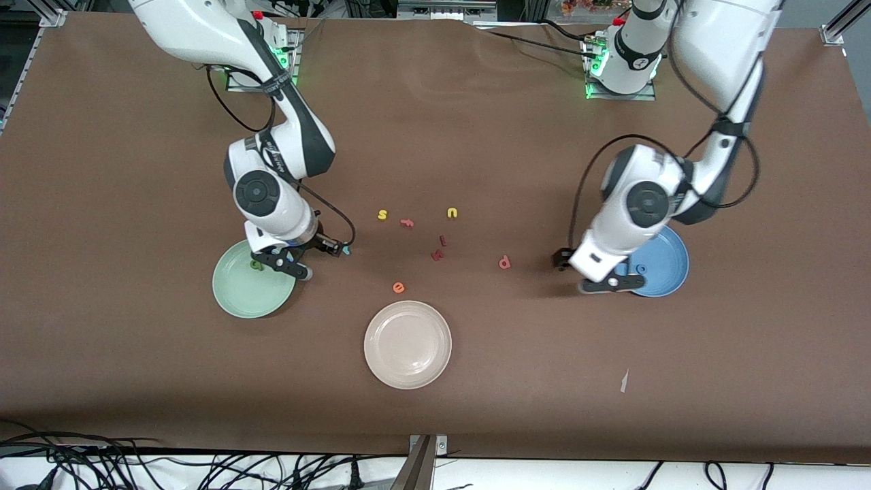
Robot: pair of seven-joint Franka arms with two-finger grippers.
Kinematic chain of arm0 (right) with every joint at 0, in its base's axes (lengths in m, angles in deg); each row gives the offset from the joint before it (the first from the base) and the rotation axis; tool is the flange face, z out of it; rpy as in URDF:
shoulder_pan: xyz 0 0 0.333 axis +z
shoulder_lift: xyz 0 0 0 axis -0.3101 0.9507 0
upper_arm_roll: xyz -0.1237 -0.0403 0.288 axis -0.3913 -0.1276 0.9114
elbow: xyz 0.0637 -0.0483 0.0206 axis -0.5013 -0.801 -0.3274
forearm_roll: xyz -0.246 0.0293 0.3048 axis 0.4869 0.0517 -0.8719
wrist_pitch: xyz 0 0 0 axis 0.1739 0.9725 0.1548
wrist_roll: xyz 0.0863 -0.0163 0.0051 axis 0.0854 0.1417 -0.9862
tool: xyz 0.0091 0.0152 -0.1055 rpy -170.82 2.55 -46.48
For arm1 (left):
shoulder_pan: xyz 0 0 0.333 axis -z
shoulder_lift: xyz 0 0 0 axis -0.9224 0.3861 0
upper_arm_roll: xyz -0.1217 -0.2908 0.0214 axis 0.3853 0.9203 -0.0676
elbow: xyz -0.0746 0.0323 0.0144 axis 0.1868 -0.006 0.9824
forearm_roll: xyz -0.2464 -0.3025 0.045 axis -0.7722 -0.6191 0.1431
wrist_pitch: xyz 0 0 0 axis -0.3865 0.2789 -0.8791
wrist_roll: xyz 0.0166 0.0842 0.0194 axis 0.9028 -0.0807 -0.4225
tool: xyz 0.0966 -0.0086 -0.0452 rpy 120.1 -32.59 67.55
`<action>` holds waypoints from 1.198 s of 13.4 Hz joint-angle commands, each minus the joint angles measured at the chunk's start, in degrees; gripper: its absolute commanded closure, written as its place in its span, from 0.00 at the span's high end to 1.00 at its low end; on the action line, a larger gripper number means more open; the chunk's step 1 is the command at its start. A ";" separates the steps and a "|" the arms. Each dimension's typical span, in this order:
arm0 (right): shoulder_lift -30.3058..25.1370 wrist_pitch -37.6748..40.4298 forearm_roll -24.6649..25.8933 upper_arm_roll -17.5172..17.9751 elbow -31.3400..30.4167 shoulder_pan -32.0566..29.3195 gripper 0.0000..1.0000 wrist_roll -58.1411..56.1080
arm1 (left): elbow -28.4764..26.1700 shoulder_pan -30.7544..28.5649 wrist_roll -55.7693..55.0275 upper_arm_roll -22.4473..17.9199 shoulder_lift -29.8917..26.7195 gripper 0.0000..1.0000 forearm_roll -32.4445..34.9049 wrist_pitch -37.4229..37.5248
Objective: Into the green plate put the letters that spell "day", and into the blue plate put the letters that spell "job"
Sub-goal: 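Grasp the cyan letter with the right gripper while the left gripper grasps the pink p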
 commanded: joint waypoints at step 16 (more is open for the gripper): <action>4.53 -12.87 -0.34 -0.06 -5.93 2.81 0.67 11.91 | 12.28 10.53 -22.59 -0.63 14.54 0.56 0.18 -0.12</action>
